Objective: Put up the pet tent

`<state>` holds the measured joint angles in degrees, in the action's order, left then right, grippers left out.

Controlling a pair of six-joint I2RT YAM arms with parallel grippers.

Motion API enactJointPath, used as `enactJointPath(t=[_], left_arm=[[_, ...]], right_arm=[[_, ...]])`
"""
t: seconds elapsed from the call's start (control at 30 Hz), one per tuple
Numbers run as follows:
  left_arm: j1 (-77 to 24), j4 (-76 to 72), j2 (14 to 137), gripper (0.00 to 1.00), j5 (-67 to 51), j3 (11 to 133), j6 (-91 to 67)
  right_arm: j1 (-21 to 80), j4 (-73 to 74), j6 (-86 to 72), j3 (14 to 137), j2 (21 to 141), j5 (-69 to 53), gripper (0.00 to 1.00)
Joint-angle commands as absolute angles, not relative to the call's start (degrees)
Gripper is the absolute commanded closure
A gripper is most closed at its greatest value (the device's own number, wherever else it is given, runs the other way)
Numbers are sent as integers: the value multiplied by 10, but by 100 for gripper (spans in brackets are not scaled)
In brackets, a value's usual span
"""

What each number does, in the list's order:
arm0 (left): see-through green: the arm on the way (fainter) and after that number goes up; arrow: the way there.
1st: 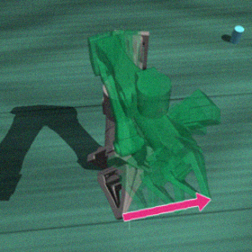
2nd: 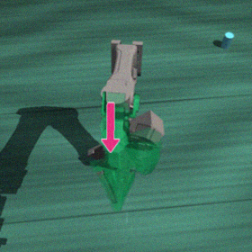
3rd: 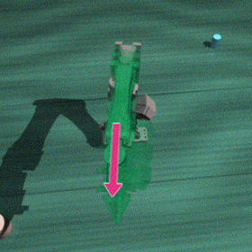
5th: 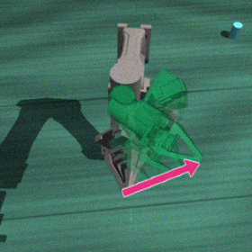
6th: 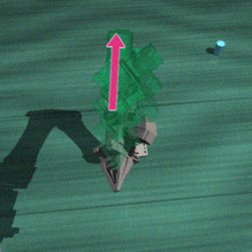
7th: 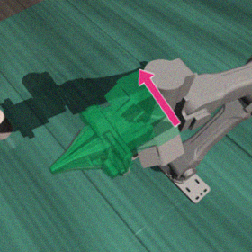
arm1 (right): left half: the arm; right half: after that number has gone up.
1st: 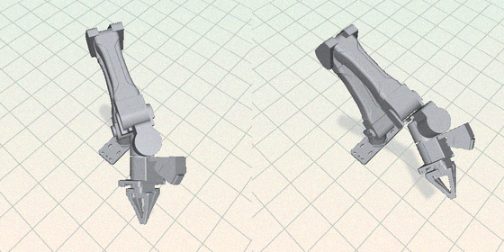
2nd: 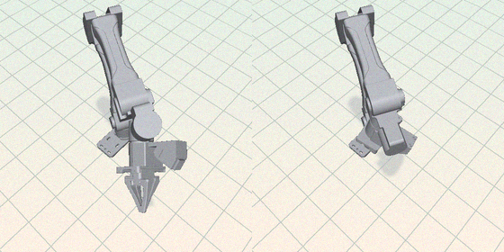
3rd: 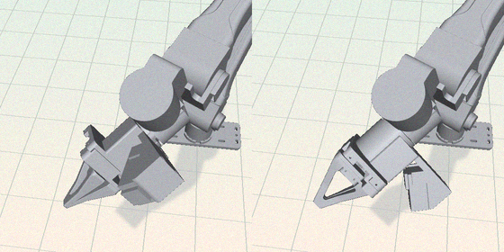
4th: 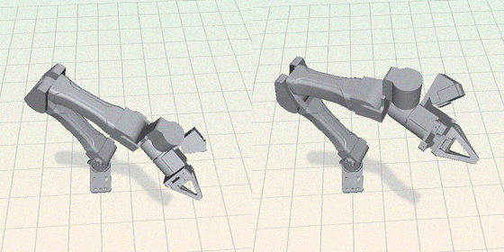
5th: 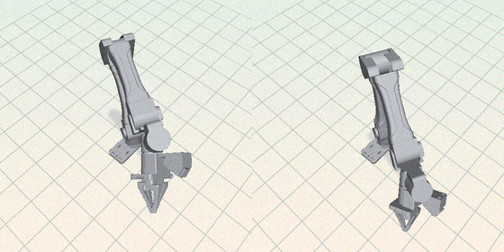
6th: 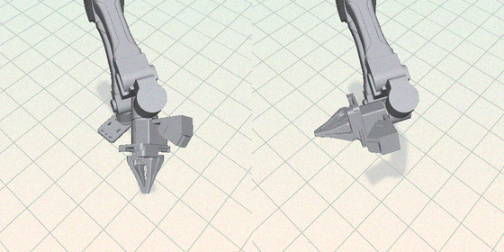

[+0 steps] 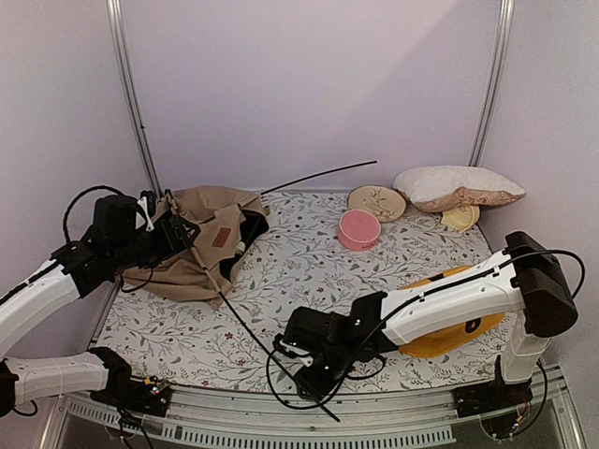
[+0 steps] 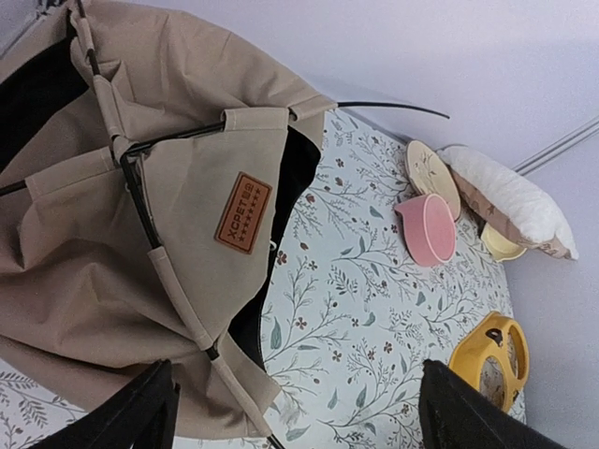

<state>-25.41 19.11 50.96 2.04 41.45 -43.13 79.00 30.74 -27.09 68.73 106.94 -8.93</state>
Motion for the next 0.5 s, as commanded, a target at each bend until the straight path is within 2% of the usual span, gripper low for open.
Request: enactJointPath(t=[0.0, 0.47], left_arm=[[-261, 183, 508, 10, 35, 417, -431], [-260, 183, 518, 10, 38, 436, -407]], right_arm=[[808, 337, -299, 717, 1085, -74, 58], [819, 406, -376, 747, 1116, -20, 66]])
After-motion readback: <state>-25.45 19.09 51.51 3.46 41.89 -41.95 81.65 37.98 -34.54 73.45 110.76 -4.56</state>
